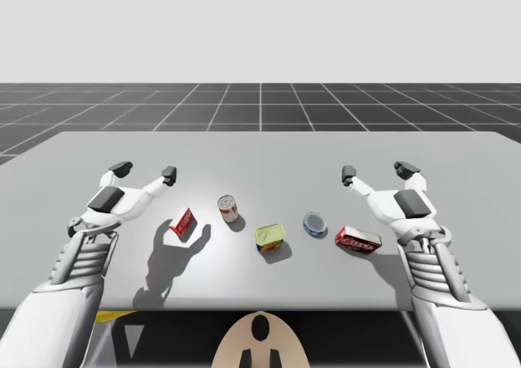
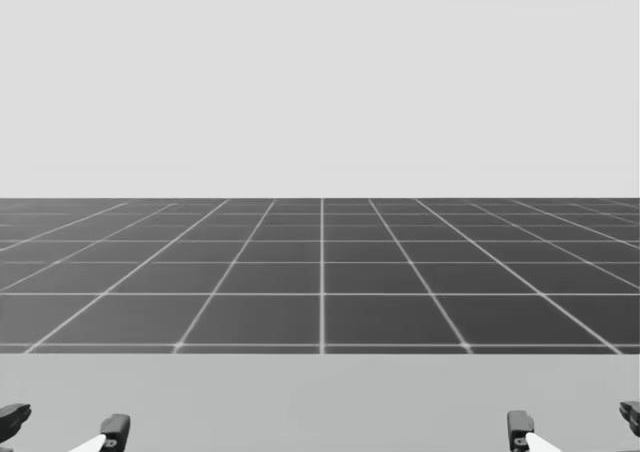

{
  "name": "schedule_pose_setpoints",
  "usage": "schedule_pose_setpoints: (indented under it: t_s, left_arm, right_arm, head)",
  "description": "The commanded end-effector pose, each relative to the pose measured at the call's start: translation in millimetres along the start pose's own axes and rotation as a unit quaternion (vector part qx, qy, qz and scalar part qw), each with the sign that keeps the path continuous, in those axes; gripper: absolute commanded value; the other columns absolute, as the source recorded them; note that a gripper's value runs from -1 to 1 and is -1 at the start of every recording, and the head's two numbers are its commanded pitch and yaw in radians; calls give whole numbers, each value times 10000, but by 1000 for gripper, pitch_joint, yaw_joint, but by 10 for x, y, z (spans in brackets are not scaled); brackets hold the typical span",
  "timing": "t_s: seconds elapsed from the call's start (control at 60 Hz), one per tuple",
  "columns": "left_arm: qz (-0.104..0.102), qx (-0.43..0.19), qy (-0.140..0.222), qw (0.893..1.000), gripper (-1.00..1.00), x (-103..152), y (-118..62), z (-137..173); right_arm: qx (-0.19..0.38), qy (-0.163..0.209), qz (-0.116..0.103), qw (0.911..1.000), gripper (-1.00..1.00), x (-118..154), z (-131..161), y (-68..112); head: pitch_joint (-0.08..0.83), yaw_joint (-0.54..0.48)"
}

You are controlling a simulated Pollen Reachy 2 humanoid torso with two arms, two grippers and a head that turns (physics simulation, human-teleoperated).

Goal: Pick up the pudding box and lift it.

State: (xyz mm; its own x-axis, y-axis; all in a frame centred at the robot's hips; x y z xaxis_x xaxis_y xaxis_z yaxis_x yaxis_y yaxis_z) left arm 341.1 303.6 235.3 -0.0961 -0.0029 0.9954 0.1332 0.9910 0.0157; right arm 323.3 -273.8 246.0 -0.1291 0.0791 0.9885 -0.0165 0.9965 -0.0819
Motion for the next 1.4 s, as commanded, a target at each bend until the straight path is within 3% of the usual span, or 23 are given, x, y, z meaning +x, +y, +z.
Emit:
schedule_pose_setpoints:
  t_s: [0.017,0.2,0.317,0.6,0.85,1.1,1.25,1.4]
  left_arm:
    - [-68,4,-23,10000,-1000,-8,-10,-3]
    - [-98,29,-35,9999,-1000,-4,-14,2]
    - [-239,83,-46,9997,-1000,-19,-26,-1]
    - [-293,116,-56,9995,-1000,-19,-22,-5]
    - [-326,108,-93,9994,-1000,-3,-21,-3]
    - [-352,89,-97,9993,-1000,-9,-37,-8]
    - [-346,74,-109,9993,-1000,-10,-44,-12]
    - [-346,74,-119,9993,-1000,-8,-40,-15]
  right_arm:
    - [-95,45,-6,9999,-1000,-21,5,18]
    - [-58,-29,111,9999,-1000,-22,-15,33]
    - [-138,-41,92,9999,-1000,-23,-30,10]
    - [-187,-47,82,9998,-1000,-17,-45,-10]
    - [-196,-7,67,9998,-1000,-28,-60,-19]
    - [-175,-12,72,9998,-1000,-34,-63,-8]
    - [-162,-33,62,9998,-1000,-26,-56,0]
    - [-199,46,-195,9996,-1000,30,12,28]
  head:
    - [7,6]
    - [55,10]
    - [174,11]
    - [398,-22]
    - [561,-167]
    - [679,-348]
    - [717,-399]
    - [716,-403]
